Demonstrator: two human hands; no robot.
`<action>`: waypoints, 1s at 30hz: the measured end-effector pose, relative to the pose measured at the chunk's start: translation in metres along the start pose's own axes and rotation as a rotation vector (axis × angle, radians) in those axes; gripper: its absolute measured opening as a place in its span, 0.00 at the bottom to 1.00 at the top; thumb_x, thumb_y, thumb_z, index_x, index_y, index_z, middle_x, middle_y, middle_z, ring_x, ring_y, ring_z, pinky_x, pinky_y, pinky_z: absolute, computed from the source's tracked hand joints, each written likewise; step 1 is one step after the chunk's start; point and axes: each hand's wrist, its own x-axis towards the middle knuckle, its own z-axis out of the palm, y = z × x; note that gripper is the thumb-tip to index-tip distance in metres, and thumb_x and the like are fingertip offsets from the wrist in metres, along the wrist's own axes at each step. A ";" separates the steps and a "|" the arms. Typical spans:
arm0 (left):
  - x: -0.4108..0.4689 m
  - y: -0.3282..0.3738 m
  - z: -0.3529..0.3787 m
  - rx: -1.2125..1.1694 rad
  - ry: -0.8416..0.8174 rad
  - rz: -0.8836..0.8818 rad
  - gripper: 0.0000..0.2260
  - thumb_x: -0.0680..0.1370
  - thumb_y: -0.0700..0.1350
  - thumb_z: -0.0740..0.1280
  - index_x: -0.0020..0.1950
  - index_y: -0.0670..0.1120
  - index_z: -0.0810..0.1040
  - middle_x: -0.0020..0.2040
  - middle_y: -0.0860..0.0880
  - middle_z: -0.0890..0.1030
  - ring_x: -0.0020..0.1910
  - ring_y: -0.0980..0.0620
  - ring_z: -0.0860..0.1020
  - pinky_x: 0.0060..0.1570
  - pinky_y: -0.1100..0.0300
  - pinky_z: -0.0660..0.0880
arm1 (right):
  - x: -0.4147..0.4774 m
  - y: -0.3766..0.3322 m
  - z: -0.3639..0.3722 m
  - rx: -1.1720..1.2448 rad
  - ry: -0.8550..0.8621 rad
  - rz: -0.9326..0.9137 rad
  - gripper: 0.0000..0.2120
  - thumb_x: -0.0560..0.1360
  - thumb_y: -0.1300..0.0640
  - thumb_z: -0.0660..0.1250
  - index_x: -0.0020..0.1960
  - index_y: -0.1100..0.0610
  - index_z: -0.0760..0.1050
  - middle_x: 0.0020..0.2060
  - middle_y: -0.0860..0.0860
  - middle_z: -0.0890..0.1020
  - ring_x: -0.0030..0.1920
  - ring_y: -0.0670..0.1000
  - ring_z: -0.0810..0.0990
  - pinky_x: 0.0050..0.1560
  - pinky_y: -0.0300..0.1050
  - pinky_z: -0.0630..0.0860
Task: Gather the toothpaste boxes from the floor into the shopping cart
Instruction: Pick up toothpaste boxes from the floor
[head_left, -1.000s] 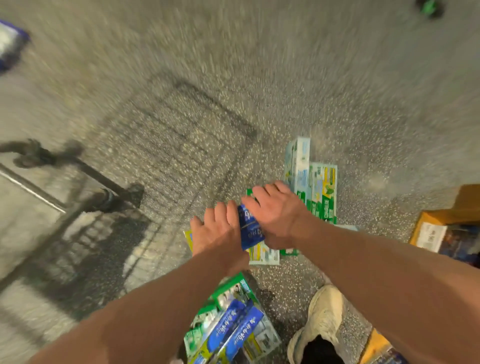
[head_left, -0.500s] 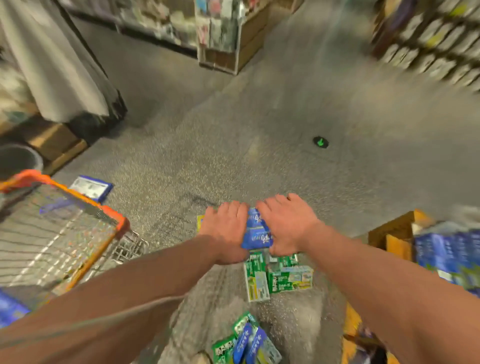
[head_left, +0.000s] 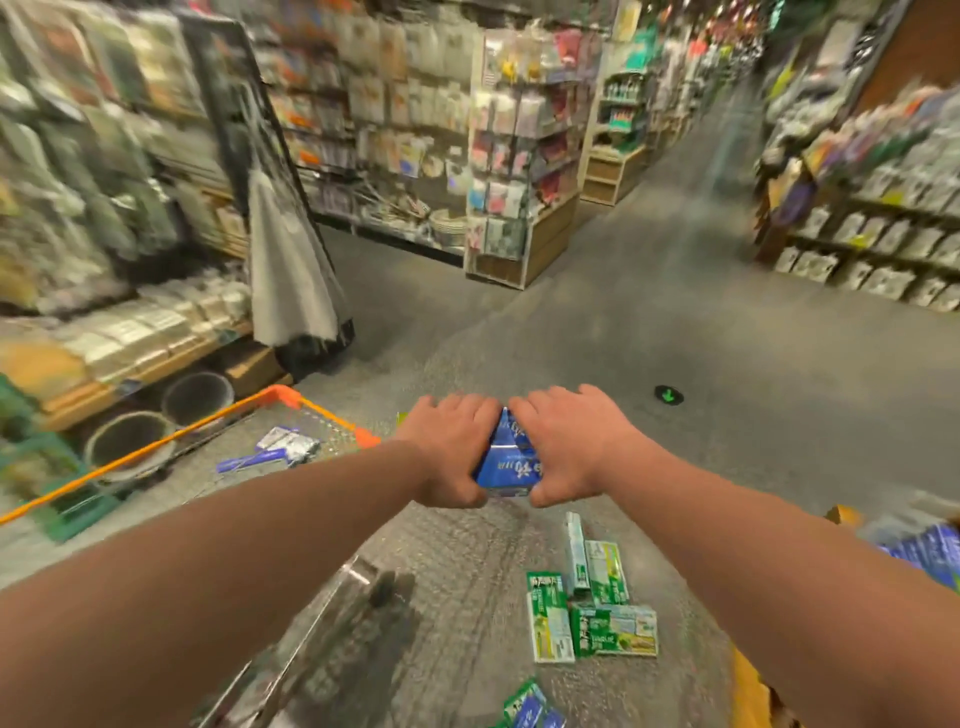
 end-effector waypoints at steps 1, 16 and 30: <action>-0.019 -0.001 -0.007 0.017 0.002 0.001 0.39 0.66 0.66 0.71 0.70 0.49 0.63 0.63 0.49 0.71 0.62 0.46 0.72 0.60 0.48 0.70 | -0.007 -0.013 -0.010 -0.001 0.014 -0.017 0.38 0.57 0.31 0.70 0.60 0.50 0.67 0.51 0.48 0.77 0.53 0.55 0.79 0.45 0.50 0.68; -0.245 -0.105 -0.072 0.145 -0.026 -0.159 0.44 0.64 0.69 0.72 0.72 0.49 0.61 0.62 0.50 0.73 0.61 0.47 0.74 0.60 0.48 0.73 | 0.011 -0.216 -0.126 0.007 0.146 -0.190 0.40 0.56 0.28 0.69 0.59 0.49 0.66 0.51 0.47 0.78 0.52 0.54 0.78 0.47 0.51 0.74; -0.361 -0.319 0.004 0.126 -0.187 -0.196 0.43 0.64 0.69 0.71 0.71 0.50 0.63 0.60 0.49 0.73 0.60 0.45 0.75 0.60 0.48 0.74 | 0.159 -0.439 -0.110 0.145 0.124 -0.140 0.40 0.58 0.29 0.70 0.61 0.51 0.66 0.56 0.49 0.78 0.59 0.55 0.78 0.52 0.55 0.74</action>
